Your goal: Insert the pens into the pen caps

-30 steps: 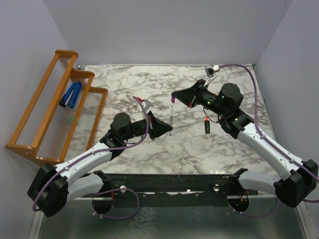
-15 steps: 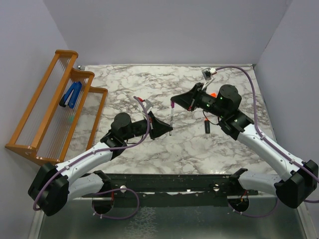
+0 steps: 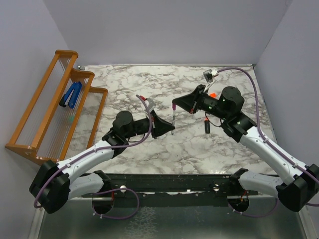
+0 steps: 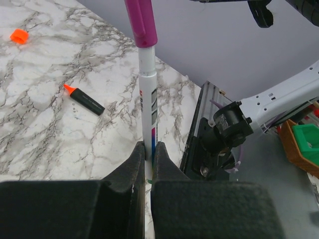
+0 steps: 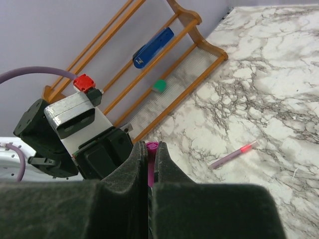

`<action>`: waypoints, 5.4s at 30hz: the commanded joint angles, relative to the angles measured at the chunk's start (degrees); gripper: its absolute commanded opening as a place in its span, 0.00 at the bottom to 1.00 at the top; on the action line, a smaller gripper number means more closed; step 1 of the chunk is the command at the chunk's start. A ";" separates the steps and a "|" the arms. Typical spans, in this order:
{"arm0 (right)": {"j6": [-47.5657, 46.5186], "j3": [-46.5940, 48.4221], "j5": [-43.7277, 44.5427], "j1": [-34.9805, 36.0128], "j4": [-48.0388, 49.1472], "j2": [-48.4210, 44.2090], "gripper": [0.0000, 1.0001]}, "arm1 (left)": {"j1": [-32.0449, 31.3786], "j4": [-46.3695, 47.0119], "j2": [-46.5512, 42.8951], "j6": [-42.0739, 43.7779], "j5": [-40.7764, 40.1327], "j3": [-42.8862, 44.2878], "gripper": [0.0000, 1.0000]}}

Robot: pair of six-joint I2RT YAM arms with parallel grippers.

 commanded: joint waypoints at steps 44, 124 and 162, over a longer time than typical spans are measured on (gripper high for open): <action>-10.79 4.17 2.99 1.72 -11.58 -1.03 0.58 | 6.83 -2.81 7.12 6.31 8.42 14.28 0.00; -15.45 19.41 7.67 1.60 -6.79 7.35 0.46 | 6.04 -3.37 6.85 6.27 6.68 12.50 0.00; -14.98 18.99 3.37 1.51 -8.61 9.99 0.29 | 6.04 -3.37 6.66 6.93 6.20 13.15 0.00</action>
